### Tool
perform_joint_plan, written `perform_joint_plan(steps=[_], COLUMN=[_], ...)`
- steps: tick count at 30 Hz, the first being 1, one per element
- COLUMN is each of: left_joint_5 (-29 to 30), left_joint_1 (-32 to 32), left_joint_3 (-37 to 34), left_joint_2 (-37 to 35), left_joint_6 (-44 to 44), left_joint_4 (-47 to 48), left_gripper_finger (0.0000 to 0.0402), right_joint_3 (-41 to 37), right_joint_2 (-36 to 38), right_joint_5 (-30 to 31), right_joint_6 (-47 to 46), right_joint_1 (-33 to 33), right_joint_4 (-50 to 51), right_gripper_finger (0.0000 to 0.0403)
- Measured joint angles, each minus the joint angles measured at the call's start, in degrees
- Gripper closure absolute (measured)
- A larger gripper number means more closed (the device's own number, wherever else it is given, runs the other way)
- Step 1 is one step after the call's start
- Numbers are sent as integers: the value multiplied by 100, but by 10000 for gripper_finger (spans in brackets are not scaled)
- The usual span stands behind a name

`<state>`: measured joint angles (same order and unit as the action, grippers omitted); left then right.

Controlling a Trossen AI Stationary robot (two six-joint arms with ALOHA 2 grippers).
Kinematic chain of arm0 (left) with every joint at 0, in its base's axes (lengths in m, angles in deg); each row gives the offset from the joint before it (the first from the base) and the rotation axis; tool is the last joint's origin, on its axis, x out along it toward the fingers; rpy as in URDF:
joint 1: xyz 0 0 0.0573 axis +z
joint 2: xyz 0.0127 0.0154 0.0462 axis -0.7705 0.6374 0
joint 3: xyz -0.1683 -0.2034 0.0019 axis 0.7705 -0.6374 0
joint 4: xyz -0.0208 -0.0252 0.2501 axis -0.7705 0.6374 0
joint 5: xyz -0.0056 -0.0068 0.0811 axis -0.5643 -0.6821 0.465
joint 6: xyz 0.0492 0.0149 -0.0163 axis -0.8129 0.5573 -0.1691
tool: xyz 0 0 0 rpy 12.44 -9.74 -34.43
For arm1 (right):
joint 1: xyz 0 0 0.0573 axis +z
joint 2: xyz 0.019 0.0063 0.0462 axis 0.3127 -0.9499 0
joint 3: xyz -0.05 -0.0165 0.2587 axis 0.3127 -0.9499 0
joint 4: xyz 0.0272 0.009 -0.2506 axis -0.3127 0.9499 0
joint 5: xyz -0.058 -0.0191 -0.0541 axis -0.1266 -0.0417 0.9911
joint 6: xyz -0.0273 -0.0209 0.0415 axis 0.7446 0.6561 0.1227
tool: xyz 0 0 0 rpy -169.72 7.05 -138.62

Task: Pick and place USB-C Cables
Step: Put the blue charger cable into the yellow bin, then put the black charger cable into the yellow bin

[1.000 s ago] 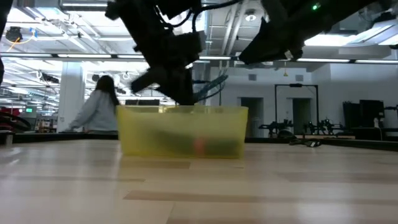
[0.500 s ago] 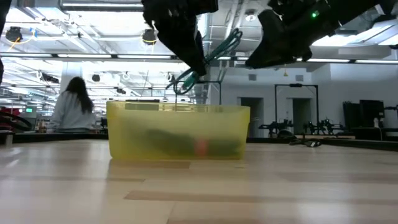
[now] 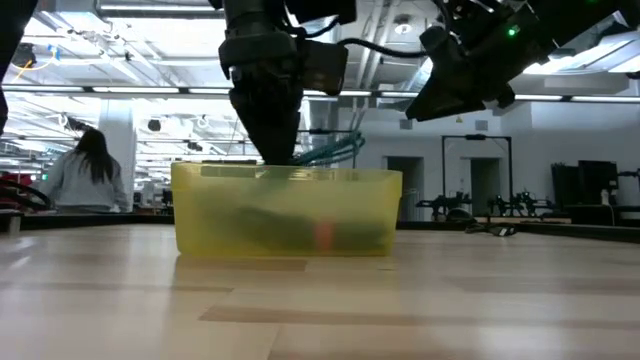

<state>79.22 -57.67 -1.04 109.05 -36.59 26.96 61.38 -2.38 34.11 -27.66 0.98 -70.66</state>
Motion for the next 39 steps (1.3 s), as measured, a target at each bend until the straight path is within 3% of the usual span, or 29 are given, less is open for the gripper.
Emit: perform_joint_plan(steps=[5, 26, 33, 39], left_joint_5=[2, 110, 1327, 2526], left_joint_1=[-2, -2, -191, -424], left_joint_3=[329, 352, 310, -233], left_joint_2=[248, 217, -322, -1013], left_joint_6=[-21, -180, -455, -483], left_joint_4=[366, 841, 408, -517], left_gripper_finger=[393, 334, 333, 333], right_joint_3=[0, 0, -69, -595], right_joint_2=[0, 0, 1, 0], right_joint_5=[2, -44, 39, 146], right_joint_6=[-23, -203, -621, -1591], right_joint_1=[-4, 109, 95, -85], right_joint_4=[-8, 125, 463, 611], right_gripper_finger=[266, 270, 270, 268])
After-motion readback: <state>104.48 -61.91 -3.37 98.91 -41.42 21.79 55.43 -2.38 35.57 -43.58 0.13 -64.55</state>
